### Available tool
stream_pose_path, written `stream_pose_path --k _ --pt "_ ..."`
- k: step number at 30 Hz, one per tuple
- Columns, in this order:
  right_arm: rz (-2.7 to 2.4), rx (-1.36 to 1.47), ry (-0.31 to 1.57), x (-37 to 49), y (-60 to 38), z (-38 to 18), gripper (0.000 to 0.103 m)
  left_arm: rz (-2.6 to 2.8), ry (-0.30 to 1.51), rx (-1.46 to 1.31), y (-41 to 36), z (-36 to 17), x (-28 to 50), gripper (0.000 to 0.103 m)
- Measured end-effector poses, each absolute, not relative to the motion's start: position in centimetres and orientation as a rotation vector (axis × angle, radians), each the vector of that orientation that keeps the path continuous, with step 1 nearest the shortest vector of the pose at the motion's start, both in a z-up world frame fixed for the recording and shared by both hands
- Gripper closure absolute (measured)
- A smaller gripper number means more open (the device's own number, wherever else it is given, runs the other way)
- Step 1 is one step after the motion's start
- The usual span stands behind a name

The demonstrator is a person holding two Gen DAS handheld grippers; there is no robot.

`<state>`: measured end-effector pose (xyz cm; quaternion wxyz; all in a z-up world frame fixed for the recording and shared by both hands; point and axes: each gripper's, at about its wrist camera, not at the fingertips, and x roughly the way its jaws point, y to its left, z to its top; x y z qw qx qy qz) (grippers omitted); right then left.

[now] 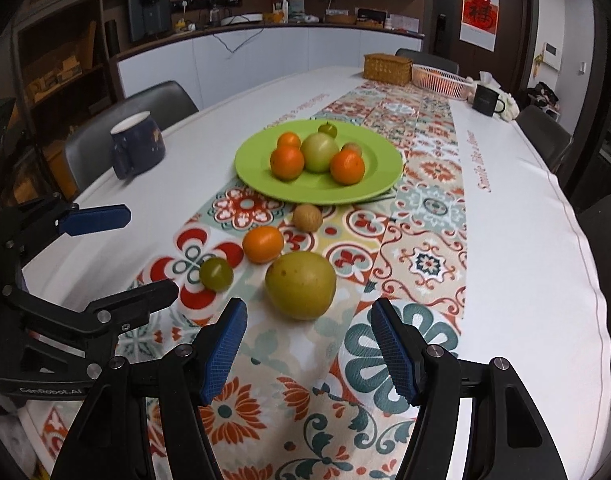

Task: Organize fruits
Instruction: 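Move both open tools back toward the remaining fruits on the runner, then grasp the small green tomato with the left tool while the right tool grasps the yellow-green pomelo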

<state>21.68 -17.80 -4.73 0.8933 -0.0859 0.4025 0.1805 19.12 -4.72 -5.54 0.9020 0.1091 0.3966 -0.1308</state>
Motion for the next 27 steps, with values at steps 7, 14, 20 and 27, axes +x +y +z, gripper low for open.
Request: stream_pose_path --k 7,14,20,27 --pt "0.385 -0.214 0.865 23.0 -16.9 -6.0 0.038 -0.309 0.86 0.256 -4.8 -7.5 20.7 0.034" --pt "0.393 -0.227 0.895 24.5 -16.1 -7.1 0.038 -0.334 0.891 0.226 -4.5 -8.6 21.8 0.039" --pt "0.393 -0.234 0.902 25.5 -15.8 -7.6 0.038 -0.344 0.909 0.187 -4.5 -9.1 22.6 0.046" --pt "0.419 -0.212 0.907 25.8 -15.9 -7.8 0.051 -0.358 0.924 0.161 -5.0 -9.5 23.0 0.062"
